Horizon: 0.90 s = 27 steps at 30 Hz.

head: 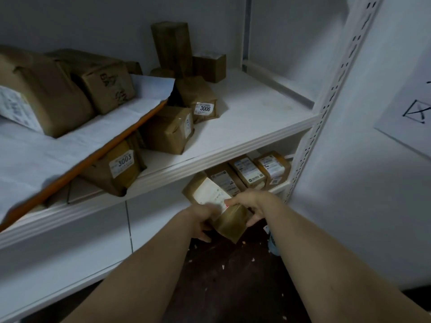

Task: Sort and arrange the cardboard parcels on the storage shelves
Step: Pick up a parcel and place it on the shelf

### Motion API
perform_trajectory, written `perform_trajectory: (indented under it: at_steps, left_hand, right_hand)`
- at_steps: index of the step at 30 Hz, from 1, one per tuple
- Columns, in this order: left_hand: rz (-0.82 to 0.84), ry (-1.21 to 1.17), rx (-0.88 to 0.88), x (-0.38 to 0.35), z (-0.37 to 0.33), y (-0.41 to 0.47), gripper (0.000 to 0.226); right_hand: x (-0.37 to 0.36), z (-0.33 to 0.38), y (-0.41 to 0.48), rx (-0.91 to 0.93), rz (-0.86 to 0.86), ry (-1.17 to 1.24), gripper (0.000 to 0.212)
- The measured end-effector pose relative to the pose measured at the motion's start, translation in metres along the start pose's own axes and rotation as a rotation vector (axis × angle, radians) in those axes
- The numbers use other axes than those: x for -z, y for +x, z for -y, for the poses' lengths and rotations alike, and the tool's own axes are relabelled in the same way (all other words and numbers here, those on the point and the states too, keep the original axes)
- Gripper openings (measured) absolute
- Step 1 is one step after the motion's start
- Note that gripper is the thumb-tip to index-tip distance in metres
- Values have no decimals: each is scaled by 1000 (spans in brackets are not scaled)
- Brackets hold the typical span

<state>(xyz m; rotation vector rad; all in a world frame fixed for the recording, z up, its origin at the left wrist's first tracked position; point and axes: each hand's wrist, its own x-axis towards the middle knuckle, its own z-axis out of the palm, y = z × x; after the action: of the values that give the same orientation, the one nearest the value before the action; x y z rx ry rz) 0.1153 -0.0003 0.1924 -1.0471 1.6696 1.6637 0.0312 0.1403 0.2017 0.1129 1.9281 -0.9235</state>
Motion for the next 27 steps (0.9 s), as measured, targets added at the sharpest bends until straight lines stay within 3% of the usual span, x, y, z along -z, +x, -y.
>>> perform_trajectory:
  at_steps: [5, 9, 14, 17, 27]
  left_hand:
    - [41, -193, 62, 14, 8, 15, 28]
    - [29, -233, 30, 23, 14, 33, 35]
    - [-147, -119, -15, 38, 22, 64, 52]
    - [-172, -56, -1, 47, 28, 82, 48]
    - [-241, 2, -37, 53, 20, 138, 45]
  right_hand:
    - [-27, -1, 28, 3, 15, 155, 48]
    - [-46, 0, 50, 2, -15, 190, 45]
    - [-69, 0, 86, 83, -160, -18, 43]
    - [-77, 2, 99, 118, -216, -170, 43]
    - [-87, 13, 154, 150, -335, -245, 24]
